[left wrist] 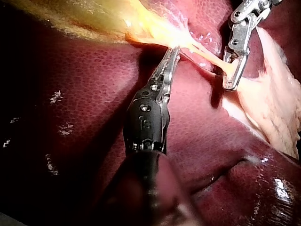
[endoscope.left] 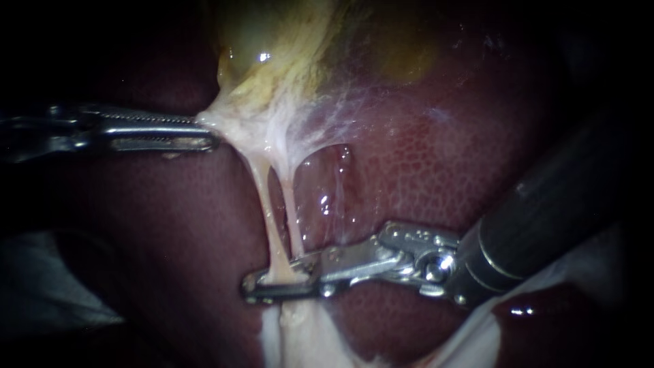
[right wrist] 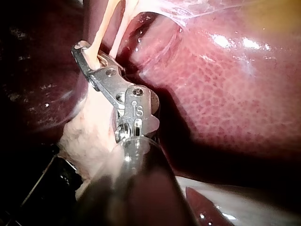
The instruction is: Going back first clip left tube
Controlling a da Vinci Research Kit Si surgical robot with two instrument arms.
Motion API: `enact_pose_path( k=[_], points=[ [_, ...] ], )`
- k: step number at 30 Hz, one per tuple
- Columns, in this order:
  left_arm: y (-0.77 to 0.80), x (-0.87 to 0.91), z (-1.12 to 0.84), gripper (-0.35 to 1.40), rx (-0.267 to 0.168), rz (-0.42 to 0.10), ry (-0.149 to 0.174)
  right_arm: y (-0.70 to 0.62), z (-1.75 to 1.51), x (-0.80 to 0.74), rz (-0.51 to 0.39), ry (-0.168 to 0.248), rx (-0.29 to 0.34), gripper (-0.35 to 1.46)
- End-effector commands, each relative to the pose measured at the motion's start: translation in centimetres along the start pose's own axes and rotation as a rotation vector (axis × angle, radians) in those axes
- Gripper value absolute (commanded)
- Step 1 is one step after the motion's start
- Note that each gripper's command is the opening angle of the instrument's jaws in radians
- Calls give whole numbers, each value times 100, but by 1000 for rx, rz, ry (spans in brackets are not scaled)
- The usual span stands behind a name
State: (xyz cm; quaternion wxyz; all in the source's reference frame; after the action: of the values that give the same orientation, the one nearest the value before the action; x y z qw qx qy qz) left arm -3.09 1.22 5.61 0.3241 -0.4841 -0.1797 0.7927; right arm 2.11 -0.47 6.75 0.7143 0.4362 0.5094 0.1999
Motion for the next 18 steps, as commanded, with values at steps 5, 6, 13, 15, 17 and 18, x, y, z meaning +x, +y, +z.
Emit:
enact_pose_path(
  k=[5,6,13,15,17,18],
  points=[
    [0,0,0,-35,0,0,0,3,2,1,-141,9,-29,-7],
    [0,0,0,-35,0,0,0,4,3,2,-165,11,-39,10],
    [0,0,0,-35,0,0,0,14,12,10,-267,38,-151,47],
    [0,0,0,-35,0,0,0,16,10,13,-299,47,-192,49],
    [0,0,0,-35,0,0,0,18,7,17,-322,52,-226,49],
    [0,0,0,-35,0,0,0,18,4,20,-322,54,-236,50]
  ],
)
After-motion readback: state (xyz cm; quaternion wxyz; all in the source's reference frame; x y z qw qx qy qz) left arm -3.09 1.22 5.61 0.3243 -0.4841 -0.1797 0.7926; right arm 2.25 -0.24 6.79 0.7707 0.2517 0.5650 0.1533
